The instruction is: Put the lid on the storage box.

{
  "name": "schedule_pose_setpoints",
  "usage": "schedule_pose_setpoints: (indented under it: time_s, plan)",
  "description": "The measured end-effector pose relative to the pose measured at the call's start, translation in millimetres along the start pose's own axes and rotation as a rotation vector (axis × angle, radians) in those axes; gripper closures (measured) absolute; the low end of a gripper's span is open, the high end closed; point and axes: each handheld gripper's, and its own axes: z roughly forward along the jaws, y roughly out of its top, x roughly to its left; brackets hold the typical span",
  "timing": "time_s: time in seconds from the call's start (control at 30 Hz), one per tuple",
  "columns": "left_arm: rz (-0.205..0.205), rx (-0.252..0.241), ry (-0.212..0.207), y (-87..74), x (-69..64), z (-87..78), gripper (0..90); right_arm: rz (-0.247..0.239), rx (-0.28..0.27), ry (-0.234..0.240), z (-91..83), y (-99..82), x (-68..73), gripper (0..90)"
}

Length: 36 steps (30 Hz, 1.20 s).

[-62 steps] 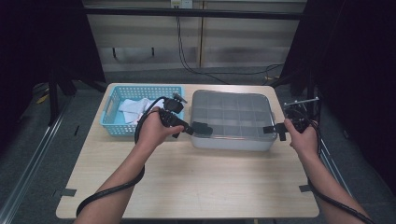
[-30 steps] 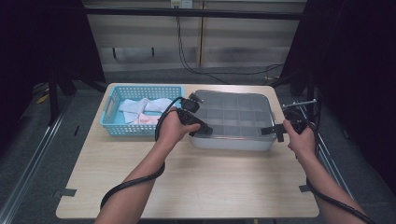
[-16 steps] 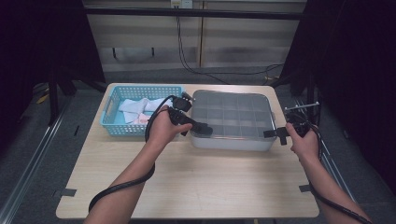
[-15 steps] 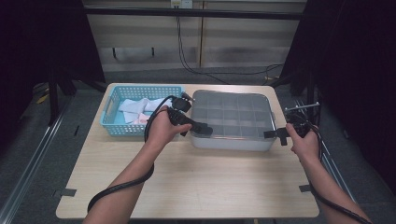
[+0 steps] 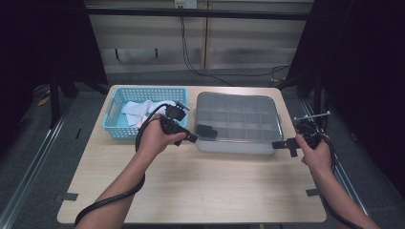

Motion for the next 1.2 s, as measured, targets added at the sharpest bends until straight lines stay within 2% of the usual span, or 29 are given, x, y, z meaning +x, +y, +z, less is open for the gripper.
schedule_pose_setpoints:
  time_s: [0.17, 0.27, 0.4, 0.43, 0.47, 0.53, 0.73, 0.87, 0.93, 1.0, 1.1, 1.17, 1.2]
  plan:
    - [0.014, 0.006, -0.007, -7.9, -2.5, -2.5, 17.4, -0.025, 0.005, -0.004, 2.1, -10.7, 3.3, 18.5]
    - [0.029, 0.008, -0.012, -13.5, -2.3, -3.5, 17.9, -0.023, 0.013, 0.006, 2.4, -16.7, 4.8, 18.4]
    - [0.039, 0.021, -0.014, -23.5, 0.1, -3.3, 17.9, -0.033, 0.016, 0.01, 2.8, -24.3, 6.1, 18.4]
    - [0.029, 0.02, -0.012, -27.9, 1.1, -2.6, 17.8, -0.03, 0.015, 0.013, 3.0, -25.9, 6.6, 18.3]
    - [0.041, 0.028, -0.014, -29.7, 3.0, -3.0, 17.8, -0.032, 0.018, 0.015, 4.2, -28.9, 6.5, 18.3]
    - [0.021, 0.026, -0.012, -35.2, 4.4, -2.7, 17.8, -0.032, 0.016, 0.016, 5.2, -31.7, 6.4, 18.4]
    - [0.033, 0.035, -0.012, -51.7, 9.0, -3.8, 17.8, -0.031, 0.011, 0.034, 9.3, -43.7, 6.4, 18.4]
    - [0.022, 0.029, -0.013, -62.1, 13.0, -3.0, 17.7, -0.041, 0.016, 0.034, 13.6, -51.9, 8.9, 18.4]
    - [0.033, 0.036, -0.013, -66.3, 16.0, -2.2, 17.8, -0.044, 0.018, 0.041, 15.9, -55.2, 10.1, 18.3]
    - [0.017, 0.039, -0.011, -71.2, 17.1, -0.6, 17.9, -0.046, 0.024, 0.041, 17.6, -58.1, 11.4, 18.3]
    - [0.026, 0.038, -0.012, -77.4, 19.8, 0.6, 18.0, -0.052, 0.024, 0.05, 20.8, -62.3, 13.0, 18.4]
    - [0.016, 0.029, -0.009, -82.2, 20.7, 2.0, 17.8, -0.049, 0.02, 0.059, 23.0, -65.3, 13.9, 18.3]
    - [0.031, 0.039, -0.01, -84.0, 22.4, 2.3, 17.8, -0.048, 0.022, 0.061, 23.9, -66.1, 14.1, 18.3]
